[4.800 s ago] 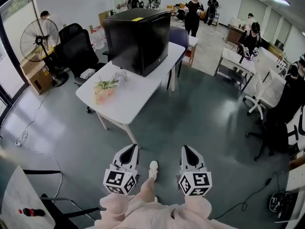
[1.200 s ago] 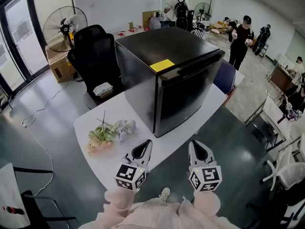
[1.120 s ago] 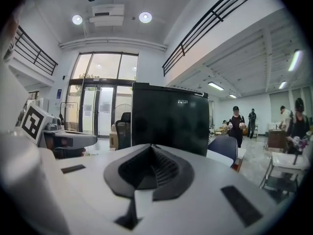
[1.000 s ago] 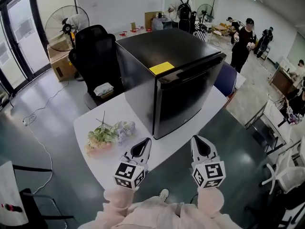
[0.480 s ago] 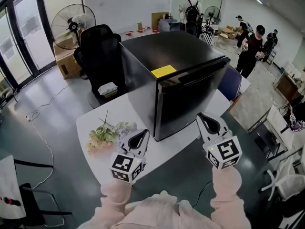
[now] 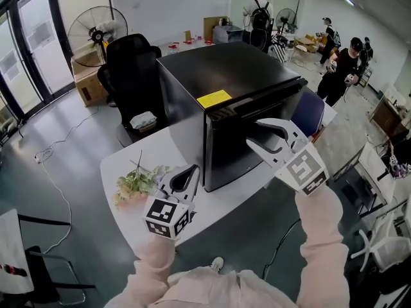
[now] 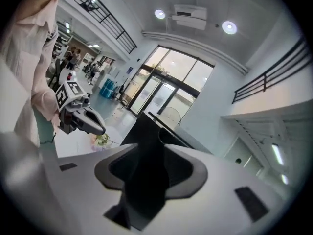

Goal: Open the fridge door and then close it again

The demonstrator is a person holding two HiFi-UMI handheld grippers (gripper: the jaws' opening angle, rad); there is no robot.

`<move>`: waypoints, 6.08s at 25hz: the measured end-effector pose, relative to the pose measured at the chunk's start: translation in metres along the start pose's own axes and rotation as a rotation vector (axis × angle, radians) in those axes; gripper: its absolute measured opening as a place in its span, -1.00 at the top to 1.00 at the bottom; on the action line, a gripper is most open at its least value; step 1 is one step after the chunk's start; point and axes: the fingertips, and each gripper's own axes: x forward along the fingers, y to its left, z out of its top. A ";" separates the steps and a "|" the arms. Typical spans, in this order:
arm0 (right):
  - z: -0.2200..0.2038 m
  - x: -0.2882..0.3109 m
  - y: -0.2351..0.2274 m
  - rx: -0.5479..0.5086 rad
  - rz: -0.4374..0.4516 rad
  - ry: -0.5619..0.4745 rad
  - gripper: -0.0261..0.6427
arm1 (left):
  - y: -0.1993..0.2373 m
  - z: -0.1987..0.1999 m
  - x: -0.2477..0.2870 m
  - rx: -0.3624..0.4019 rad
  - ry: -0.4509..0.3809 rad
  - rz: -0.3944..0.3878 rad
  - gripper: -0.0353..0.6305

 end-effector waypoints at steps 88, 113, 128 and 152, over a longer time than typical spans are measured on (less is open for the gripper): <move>-0.027 -0.076 0.026 -0.507 0.314 0.311 0.56 | -0.082 -0.012 -0.006 0.024 0.044 -0.043 0.86; -0.069 -0.174 0.017 -0.547 0.357 0.387 0.52 | -0.174 -0.015 0.015 0.036 0.054 -0.154 0.86; -0.109 -0.233 0.001 -0.585 0.395 0.390 0.51 | -0.205 -0.021 0.030 0.049 0.063 -0.154 0.86; -0.179 -0.304 -0.050 -0.671 0.397 0.487 0.50 | -0.262 -0.032 0.094 0.081 0.095 -0.245 0.86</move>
